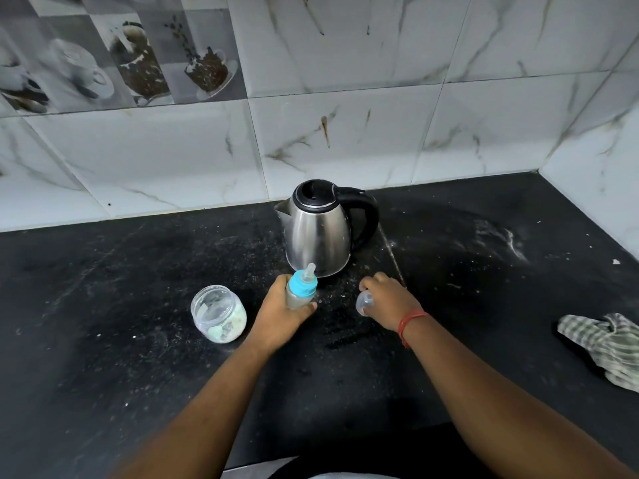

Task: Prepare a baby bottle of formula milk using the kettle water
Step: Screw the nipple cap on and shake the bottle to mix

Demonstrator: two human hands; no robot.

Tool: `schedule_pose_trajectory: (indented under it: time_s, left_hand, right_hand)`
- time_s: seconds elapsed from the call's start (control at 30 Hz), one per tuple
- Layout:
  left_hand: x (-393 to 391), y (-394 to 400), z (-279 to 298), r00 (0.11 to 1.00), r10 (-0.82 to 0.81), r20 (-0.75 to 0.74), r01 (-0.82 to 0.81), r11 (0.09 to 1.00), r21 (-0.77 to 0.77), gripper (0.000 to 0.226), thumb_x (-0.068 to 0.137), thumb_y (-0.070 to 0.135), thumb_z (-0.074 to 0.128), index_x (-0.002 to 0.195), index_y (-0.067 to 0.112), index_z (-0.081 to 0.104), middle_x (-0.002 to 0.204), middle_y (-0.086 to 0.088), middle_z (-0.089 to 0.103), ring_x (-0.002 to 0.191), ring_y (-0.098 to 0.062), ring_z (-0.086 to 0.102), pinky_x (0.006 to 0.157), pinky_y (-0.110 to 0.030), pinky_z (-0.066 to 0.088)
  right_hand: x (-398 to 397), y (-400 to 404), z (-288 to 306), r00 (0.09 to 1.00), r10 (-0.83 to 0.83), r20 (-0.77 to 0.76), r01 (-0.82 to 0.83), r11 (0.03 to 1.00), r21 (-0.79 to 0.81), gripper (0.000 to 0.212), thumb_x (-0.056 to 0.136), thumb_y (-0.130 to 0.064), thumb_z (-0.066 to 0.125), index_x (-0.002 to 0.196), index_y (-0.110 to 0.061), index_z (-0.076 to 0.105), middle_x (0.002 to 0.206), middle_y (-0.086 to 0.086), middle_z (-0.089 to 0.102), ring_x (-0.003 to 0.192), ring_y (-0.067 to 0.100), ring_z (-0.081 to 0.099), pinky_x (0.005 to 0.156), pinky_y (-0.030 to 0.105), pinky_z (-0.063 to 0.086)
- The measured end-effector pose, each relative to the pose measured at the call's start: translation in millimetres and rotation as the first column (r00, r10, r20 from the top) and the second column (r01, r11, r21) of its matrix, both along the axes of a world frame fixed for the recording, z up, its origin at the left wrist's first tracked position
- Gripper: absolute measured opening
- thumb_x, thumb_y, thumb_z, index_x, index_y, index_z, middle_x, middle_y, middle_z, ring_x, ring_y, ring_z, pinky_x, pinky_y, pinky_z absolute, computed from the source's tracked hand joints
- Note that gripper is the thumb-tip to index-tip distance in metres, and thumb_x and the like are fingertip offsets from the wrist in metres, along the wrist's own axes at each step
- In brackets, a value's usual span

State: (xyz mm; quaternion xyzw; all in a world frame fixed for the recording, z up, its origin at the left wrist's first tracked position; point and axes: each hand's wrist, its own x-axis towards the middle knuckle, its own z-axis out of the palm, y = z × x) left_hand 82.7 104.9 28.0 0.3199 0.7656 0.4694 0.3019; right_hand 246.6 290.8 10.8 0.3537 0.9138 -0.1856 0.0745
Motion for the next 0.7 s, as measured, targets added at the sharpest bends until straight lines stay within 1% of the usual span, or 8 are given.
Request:
schedule_pose_trajectory:
  time_s: [0.1, 0.2, 0.33, 0.4, 0.47, 0.53, 0.63, 0.7]
  left_hand:
    - [2, 1, 0, 1.000, -0.001, 0.001, 0.001, 1.000, -0.002, 0.046, 0.085, 0.021, 0.082, 0.120, 0.025, 0.053, 0.113, 0.005, 0.064, 0.101, -0.008, 0.062, 0.080, -0.020, 0.045]
    - [2, 2, 0, 1.000, -0.007, -0.009, 0.007, 1.000, 0.008, 0.045, 0.085, 0.021, 0.083, 0.119, 0.024, 0.053, 0.114, 0.004, 0.065, 0.103, -0.011, 0.062, 0.082, -0.021, 0.046]
    - [-1, 4, 3, 1.000, -0.014, -0.025, 0.014, 1.000, 0.021, 0.046, 0.085, 0.021, 0.083, 0.120, 0.025, 0.053, 0.114, 0.004, 0.065, 0.104, -0.012, 0.063, 0.085, -0.024, 0.048]
    - [-2, 5, 7, 0.999, -0.016, -0.036, 0.017, 1.000, 0.026, 0.046, 0.085, 0.021, 0.082, 0.120, 0.027, 0.052, 0.113, 0.006, 0.065, 0.104, -0.009, 0.062, 0.084, -0.022, 0.047]
    - [-4, 6, 11, 0.999, -0.010, -0.040, 0.012, 0.999, 0.032, 0.046, 0.085, 0.021, 0.082, 0.119, 0.028, 0.052, 0.113, 0.008, 0.064, 0.103, -0.008, 0.062, 0.083, -0.022, 0.046]
    - [-6, 8, 15, 0.998, -0.007, -0.058, 0.009, 0.999, 0.035, 0.046, 0.085, 0.022, 0.082, 0.119, 0.028, 0.052, 0.112, 0.009, 0.064, 0.103, -0.008, 0.062, 0.083, -0.024, 0.047]
    - [-9, 9, 20, 0.996, -0.012, -0.086, 0.016, 0.999, 0.040, 0.043, 0.086, 0.022, 0.082, 0.119, 0.026, 0.054, 0.107, 0.010, 0.065, 0.098, -0.006, 0.063, 0.078, -0.022, 0.045]
    - [-10, 8, 23, 0.994, -0.011, -0.105, 0.017, 0.998, 0.054, 0.042, 0.085, 0.022, 0.083, 0.118, 0.025, 0.057, 0.104, 0.010, 0.066, 0.094, -0.005, 0.063, 0.075, -0.016, 0.044]
  right_hand:
    - [1, 1, 1, 0.998, -0.001, -0.060, 0.002, 1.000, 0.012, 0.036, 0.089, -0.017, 0.063, 0.125, -0.020, 0.060, 0.124, 0.005, 0.053, 0.113, 0.028, 0.054, 0.088, 0.038, 0.050]
    - [-4, 0, 22, 0.961, -0.097, -0.258, 0.075, 0.993, -0.095, 0.030, 0.084, -0.021, 0.070, 0.114, -0.020, 0.063, 0.114, 0.001, 0.054, 0.102, 0.023, 0.059, 0.087, 0.035, 0.049]
    - [-20, -9, 69, 0.823, -0.182, -0.538, 0.076, 0.974, -0.214, 0.031, 0.081, -0.021, 0.075, 0.111, -0.026, 0.066, 0.109, -0.006, 0.057, 0.092, 0.011, 0.061, 0.088, 0.030, 0.054]
    - [-29, -18, 94, 0.765, -0.188, -0.616, 0.035, 0.967, -0.252, 0.032, 0.083, -0.018, 0.075, 0.113, -0.026, 0.067, 0.111, -0.006, 0.058, 0.095, 0.007, 0.062, 0.086, 0.024, 0.054]
    - [-38, -25, 114, 0.730, -0.164, -0.664, -0.032, 0.961, -0.273, 0.033, 0.085, -0.018, 0.075, 0.116, -0.025, 0.067, 0.116, -0.003, 0.059, 0.097, 0.008, 0.062, 0.086, 0.022, 0.055]
    - [-46, -32, 125, 0.722, -0.094, -0.686, -0.095, 0.968, -0.233, 0.035, 0.085, -0.017, 0.076, 0.118, -0.022, 0.067, 0.117, -0.004, 0.058, 0.097, 0.009, 0.062, 0.087, 0.022, 0.055]
    - [-56, -39, 127, 0.755, 0.021, -0.656, -0.152, 0.978, -0.144, 0.038, 0.083, -0.019, 0.076, 0.119, -0.022, 0.066, 0.118, -0.005, 0.057, 0.098, 0.011, 0.060, 0.092, 0.027, 0.054]
    - [-60, -44, 123, 0.783, 0.062, -0.619, -0.173, 0.977, -0.121, 0.039, 0.081, -0.020, 0.075, 0.119, -0.023, 0.066, 0.117, -0.005, 0.056, 0.100, 0.013, 0.059, 0.095, 0.032, 0.053]
